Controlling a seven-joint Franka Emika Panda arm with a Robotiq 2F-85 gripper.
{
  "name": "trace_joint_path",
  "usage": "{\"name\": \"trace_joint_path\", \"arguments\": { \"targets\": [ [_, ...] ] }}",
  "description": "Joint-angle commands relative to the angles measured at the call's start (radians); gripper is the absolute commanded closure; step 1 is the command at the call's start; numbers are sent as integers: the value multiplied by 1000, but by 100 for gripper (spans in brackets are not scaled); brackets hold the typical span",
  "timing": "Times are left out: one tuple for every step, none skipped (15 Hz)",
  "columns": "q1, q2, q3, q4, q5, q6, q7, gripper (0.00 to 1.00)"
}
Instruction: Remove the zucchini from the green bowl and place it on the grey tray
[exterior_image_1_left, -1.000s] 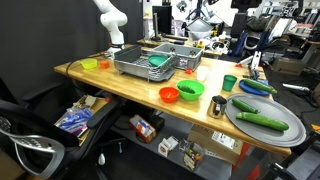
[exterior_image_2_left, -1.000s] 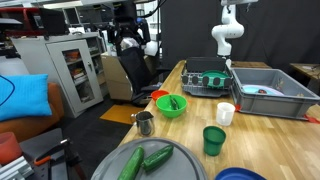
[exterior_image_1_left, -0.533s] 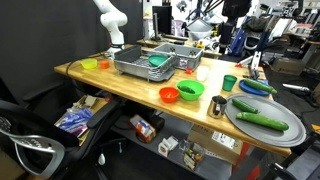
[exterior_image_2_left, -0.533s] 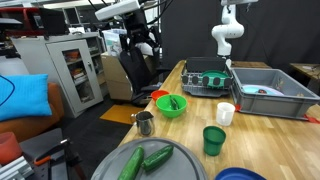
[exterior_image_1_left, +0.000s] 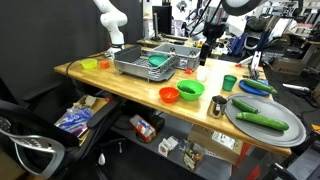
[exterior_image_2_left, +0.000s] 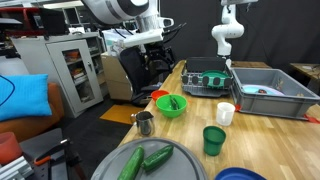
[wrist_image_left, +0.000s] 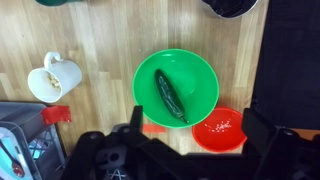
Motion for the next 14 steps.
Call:
{"name": "trace_joint_path", "arguments": {
  "targets": [
    [-21,28,18,17,8,0,-2,0],
    [-23,48,18,26,9,0,-2,0],
    [-23,51,19,28,9,0,-1,0],
    [-23,47,20,28,9,0,-1,0],
    [-22,41,21,28,9,-1,-1,0],
    [-22,39,21,28,9,-1,-1,0],
    [-22,38,21,28,9,-1,-1,0],
    [-22,38,21,28,9,-1,-1,0],
    [-2,41,2,36,-47,-13,41,0],
    [5,45,-1,43,-78,-15,50,0],
    [14,51,-6,50,-120,-16,71,0],
    [28,61,-14,62,-175,-23,98,0],
    [41,70,-22,73,-235,-27,125,0],
    [51,84,-26,84,-285,-29,145,0]
  ]
}}
